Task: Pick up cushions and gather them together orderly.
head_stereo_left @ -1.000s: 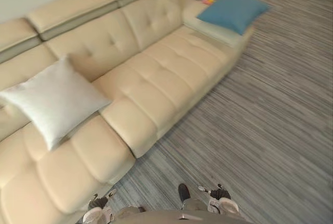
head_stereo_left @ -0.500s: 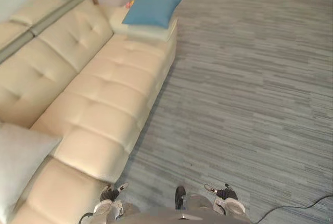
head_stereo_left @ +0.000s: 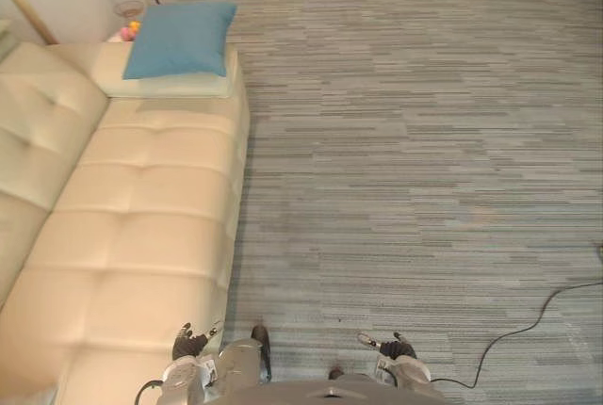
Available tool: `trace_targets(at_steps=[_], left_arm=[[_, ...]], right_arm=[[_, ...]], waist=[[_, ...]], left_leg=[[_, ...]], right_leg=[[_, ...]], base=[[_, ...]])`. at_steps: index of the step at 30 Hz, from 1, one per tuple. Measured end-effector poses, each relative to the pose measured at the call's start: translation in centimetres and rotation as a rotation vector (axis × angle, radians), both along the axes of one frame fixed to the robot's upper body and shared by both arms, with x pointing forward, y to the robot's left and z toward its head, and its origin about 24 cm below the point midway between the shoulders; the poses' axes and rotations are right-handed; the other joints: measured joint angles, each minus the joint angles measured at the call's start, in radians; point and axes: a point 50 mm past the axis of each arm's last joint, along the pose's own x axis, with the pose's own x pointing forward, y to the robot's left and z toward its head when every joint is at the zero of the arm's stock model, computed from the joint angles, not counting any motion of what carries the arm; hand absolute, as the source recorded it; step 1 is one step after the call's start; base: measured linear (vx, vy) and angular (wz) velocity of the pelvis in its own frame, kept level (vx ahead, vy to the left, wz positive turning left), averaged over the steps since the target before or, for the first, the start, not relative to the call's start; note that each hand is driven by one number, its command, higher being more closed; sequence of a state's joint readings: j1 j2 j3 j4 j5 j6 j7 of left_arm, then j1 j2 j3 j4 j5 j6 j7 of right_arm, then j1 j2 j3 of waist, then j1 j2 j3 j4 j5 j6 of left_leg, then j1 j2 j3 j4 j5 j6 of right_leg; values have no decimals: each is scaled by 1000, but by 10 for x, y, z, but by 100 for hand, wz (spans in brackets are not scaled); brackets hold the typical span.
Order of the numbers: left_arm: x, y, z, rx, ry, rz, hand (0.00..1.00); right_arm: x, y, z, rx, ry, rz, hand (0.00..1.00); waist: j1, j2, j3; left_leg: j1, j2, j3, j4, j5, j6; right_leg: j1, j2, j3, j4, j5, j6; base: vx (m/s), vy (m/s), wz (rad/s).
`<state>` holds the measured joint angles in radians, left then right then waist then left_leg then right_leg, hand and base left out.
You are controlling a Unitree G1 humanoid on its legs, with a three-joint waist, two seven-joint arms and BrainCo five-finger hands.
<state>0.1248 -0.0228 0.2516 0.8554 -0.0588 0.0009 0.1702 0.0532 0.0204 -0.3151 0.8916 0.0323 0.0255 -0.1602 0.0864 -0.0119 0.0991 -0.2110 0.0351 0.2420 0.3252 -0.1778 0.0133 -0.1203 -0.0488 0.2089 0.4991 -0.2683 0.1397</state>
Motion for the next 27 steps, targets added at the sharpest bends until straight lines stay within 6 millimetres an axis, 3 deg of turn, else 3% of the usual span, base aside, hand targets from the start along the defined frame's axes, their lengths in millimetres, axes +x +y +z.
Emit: trace_targets(at_steps=[1, 2, 4, 5, 6, 8, 10, 12, 14, 15, 16, 17, 18, 19, 20, 21, 22, 23, 25, 27], left_arm=[[-1, 1, 0, 2, 4, -3, 0], [-3, 2, -2, 13, 24, -35, 0], [-5, 2, -4, 24, 52, -81, 0], [-6, 1, -4, 23, 60, -89, 0], [-4, -1, -5, 21, 70, -103, 0], [-2, -3, -6, 16, 75, -118, 0], [6, -7, -4, 12, 59, -133, 0], [9, -8, -4, 11, 53, -139, 0], [6, -4, -5, 20, 68, -142, 0], [3, -4, -6, 20, 80, -141, 0], [2, -8, -7, 9, 83, -138, 0], [3, -16, -7, -18, 74, -117, 0], [3, -18, -7, -23, 73, -113, 0], [3, -20, -7, -32, 69, -105, 0], [5, -19, -6, -30, 55, -91, 0], [6, -19, -5, -31, 51, -85, 0], [7, -18, -4, -27, 39, -80, 0], [10, -17, -2, -23, 25, -82, 0], [15, -16, 1, -14, -1, -86, 0], [18, -15, 4, -9, -23, -82, 0]], right_arm=[[2, 1, 1, 2, -8, 3, 0], [5, 0, 2, -1, -17, 12, 0], [7, 0, 3, -8, -24, 26, 0], [9, -1, 4, -11, -32, 27, 0], [11, -1, 5, -12, -40, 30, 0], [15, -3, 6, -18, -46, 33, 0], [17, -10, 8, -36, -51, 32, 0], [22, -15, 11, -44, -70, 19, 0], [19, -16, 10, -40, -63, -2, 0], [12, -19, 8, -42, -48, -21, 0], [13, -24, 9, -56, -50, -22, 0], [13, -30, 11, -68, -55, -38, 0], [13, -32, 12, -73, -57, -39, 0], [14, -33, 13, -78, -62, -39, 0], [14, -33, 13, -80, -66, -38, 0], [14, -33, 14, -81, -68, -37, 0], [12, -31, 13, -79, -61, -30, 0], [10, -26, 11, -66, -53, -27, 0], [11, -20, 10, -52, -53, -20, 0], [14, -16, 10, -41, -59, -17, 0]], waist=[[0, -2, 2], [-15, 2, 6], [-39, 12, 16], [-43, 17, 26], [-43, 18, 28], [-60, 20, 34], [-66, 31, 57], [-84, 28, 83], [-106, -2, 92], [-110, -10, 93], [-108, 11, 98], [-95, 44, 96], [-93, 57, 93], [-90, 70, 87], [-93, 79, 90], [-95, 84, 94], [-83, 88, 103], [-67, 88, 105], [-57, 80, 109], [-43, 78, 108]], left_leg=[[22, -5, 11, -4, -10, 5], [84, -12, 33, -15, -23, 23], [198, -28, 30, -57, -37, 34], [263, -32, 29, -96, -40, 38], [343, -31, 18, -164, -40, 39], [393, -17, 5, -218, -40, 39], [429, -5, -2, -241, -44, 46], [457, 5, -33, -247, -49, 51], [498, -9, -83, -262, -61, 31], [543, -1, -115, -260, -92, 1], [559, 17, -130, -248, -99, -4], [531, 56, -153, -142, -96, -7], [503, 73, -164, -78, -92, -12], [431, 98, -186, 80, -62, -48], [338, 126, -215, 292, 29, -99], [294, 143, -228, 392, 89, -115], [198, 198, -197, 628, 97, -123], [152, 217, -150, 724, 66, -114], [59, 213, -65, 724, 10, -88], [-30, 179, 6, 515, -39, -66]], right_leg=[[-26, 0, 1, 77, 11, 44], [-77, 2, -7, 260, 62, 160], [-106, -30, -101, 446, 83, 143], [-119, -65, -196, 502, 72, 91], [-150, -97, -323, 511, 26, -15], [-195, -99, -432, 373, -23, -78], [-246, -80, -462, 198, -4, -93], [-286, -57, -432, -99, 128, -82], [-285, -72, -371, -321, 256, -59], [-282, -71, -353, -292, 344, -68], [-290, -65, -359, -234, 368, -78], [-302, -52, -385, -142, 338, -123], [-297, -47, -392, -130, 316, -131], [-282, -36, -408, -113, 276, -140], [-244, -24, -427, -106, 240, -146], [-220, -17, -435, -107, 221, -151], [-141, 13, -442, -117, 181, -174], [-75, 20, -442, -132, 157, -186], [49, 19, -445, -209, 124, -188], [135, 12, -458, -291, 131, -164]], base=[[495, 291, -69], [333, 180, -28], [491, 183, -3], [524, 112, 3], [406, 60, -1], [402, 1, 12], [410, -62, 16], [440, -152, 36], [493, -244, 73], [518, -270, 63], [605, -343, 41], [507, -289, 15], [494, -292, 15], [403, -238, 17], [514, -284, 23], [623, -312, 20], [617, -253, 3], [602, -196, -1], [554, -121, 11], [367, -26, 12]])
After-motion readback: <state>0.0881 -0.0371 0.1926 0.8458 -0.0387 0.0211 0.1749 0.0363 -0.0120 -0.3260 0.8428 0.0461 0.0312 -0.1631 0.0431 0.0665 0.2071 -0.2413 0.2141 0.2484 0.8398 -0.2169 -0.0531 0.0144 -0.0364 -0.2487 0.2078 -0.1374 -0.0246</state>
